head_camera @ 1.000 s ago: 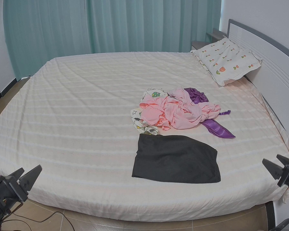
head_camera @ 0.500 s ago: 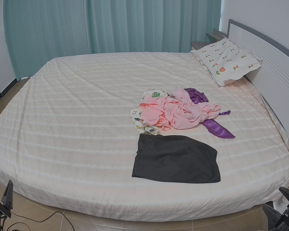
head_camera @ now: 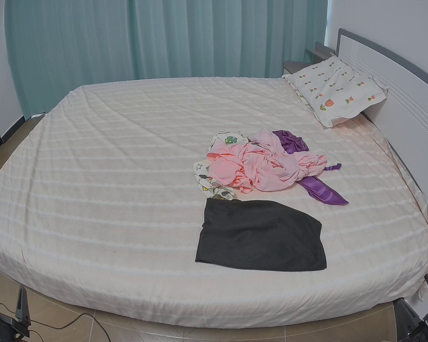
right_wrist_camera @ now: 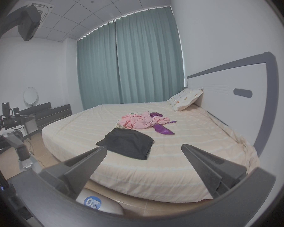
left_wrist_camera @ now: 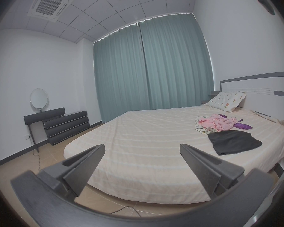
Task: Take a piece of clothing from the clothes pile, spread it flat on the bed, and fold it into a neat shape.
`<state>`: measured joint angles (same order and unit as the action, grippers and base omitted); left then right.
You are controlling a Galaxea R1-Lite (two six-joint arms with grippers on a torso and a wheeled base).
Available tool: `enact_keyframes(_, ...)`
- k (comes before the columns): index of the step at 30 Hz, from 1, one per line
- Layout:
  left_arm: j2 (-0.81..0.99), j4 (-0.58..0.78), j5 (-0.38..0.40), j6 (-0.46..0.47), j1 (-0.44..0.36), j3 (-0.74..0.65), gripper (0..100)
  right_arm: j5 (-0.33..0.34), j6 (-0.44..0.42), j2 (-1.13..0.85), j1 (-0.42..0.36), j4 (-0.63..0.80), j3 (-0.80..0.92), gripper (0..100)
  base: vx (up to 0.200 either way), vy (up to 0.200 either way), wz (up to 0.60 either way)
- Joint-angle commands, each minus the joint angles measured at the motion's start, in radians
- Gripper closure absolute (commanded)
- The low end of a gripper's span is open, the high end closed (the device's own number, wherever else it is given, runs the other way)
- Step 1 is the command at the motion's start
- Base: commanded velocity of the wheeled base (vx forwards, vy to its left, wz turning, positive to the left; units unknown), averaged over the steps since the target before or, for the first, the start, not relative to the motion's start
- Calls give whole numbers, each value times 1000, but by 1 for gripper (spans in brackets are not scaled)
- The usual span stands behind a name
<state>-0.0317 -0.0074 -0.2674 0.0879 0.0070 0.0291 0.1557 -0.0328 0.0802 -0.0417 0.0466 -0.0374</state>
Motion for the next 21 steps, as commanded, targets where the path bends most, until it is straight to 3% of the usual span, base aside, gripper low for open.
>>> enact_keyframes(1,22,-26,63,-4,-2,-20,0,-19,8,-80,42,2,-2,0,0,0,0)
enact_keyframes(3,22,-26,63,-4,-2,-20,0,-19,8,-80,42,2,-2,0,0,0,0)
enact_keyframes(4,22,-49,185,-11,-2,-29,0,-82,-3,-79,43,1,-2,0,0,0,0)
enact_keyframes(7,24,-22,252,-73,-2,-29,0,-87,5,-79,43,2,-2,0,0,0,0)
enact_keyframes(9,21,26,261,-83,-2,-28,0,-90,10,-79,43,2,-2,0,0,0,0)
enact_keyframes(16,22,6,260,-83,-2,-29,0,-119,10,-79,43,4,-4,0,0,0,0)
enact_keyframes(21,22,7,260,-86,-2,-29,0,-263,53,-79,43,6,-7,0,0,0,0)
